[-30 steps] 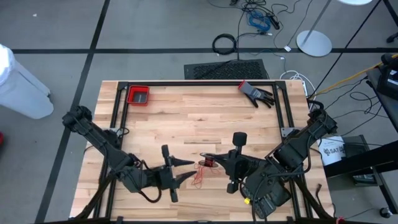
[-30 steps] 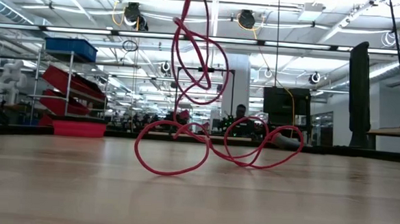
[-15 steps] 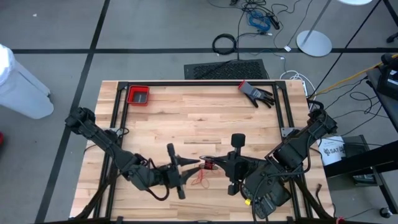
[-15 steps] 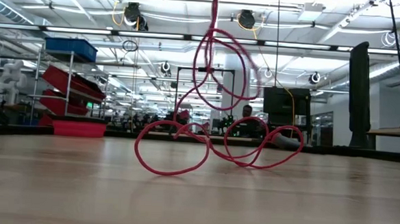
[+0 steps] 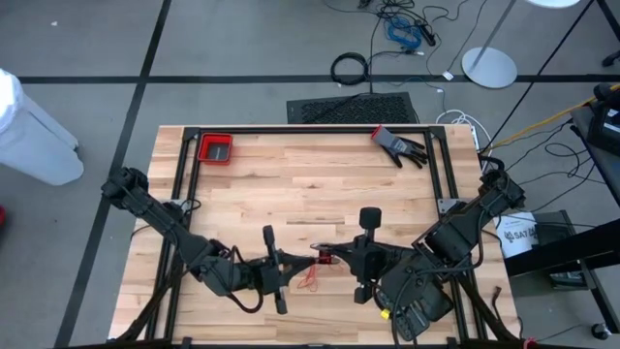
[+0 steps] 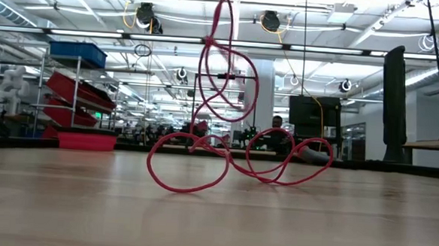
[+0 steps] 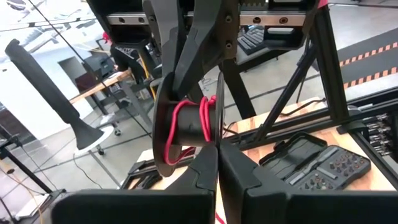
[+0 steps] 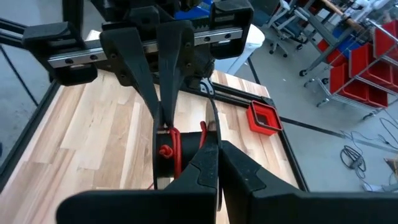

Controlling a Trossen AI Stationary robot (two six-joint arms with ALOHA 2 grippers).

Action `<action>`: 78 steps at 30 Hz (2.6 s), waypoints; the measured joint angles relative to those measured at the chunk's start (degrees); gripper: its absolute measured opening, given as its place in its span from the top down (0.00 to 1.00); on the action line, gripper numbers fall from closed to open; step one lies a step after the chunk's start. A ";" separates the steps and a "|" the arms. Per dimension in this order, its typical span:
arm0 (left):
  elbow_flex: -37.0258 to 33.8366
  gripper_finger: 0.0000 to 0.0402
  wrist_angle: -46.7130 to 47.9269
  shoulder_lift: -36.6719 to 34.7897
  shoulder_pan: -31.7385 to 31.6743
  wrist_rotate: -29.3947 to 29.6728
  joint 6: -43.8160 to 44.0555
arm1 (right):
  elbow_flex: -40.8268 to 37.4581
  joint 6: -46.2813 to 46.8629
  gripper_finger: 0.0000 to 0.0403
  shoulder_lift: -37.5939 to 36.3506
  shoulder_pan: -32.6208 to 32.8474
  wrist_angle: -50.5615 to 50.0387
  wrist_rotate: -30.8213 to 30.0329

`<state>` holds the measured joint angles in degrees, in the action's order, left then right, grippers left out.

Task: Coil cords
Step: Coil the red wire onto the spool

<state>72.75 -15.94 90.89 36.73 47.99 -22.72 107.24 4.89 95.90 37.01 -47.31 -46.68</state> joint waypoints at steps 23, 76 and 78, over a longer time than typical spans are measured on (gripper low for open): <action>0.00 1.00 0.76 -1.06 1.11 0.83 0.76 | 0.00 3.33 0.62 -0.01 2.98 -4.32 -0.30; 0.09 1.00 9.77 -10.01 7.68 -8.94 11.68 | 0.00 -14.86 0.61 5.05 2.00 25.35 0.39; 0.09 1.00 10.04 -9.99 7.73 -8.94 11.47 | 0.00 -14.89 0.61 5.05 2.13 24.87 0.37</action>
<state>72.84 -5.90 80.90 44.45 39.05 -11.25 107.24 -10.00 100.95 39.14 -22.44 -46.31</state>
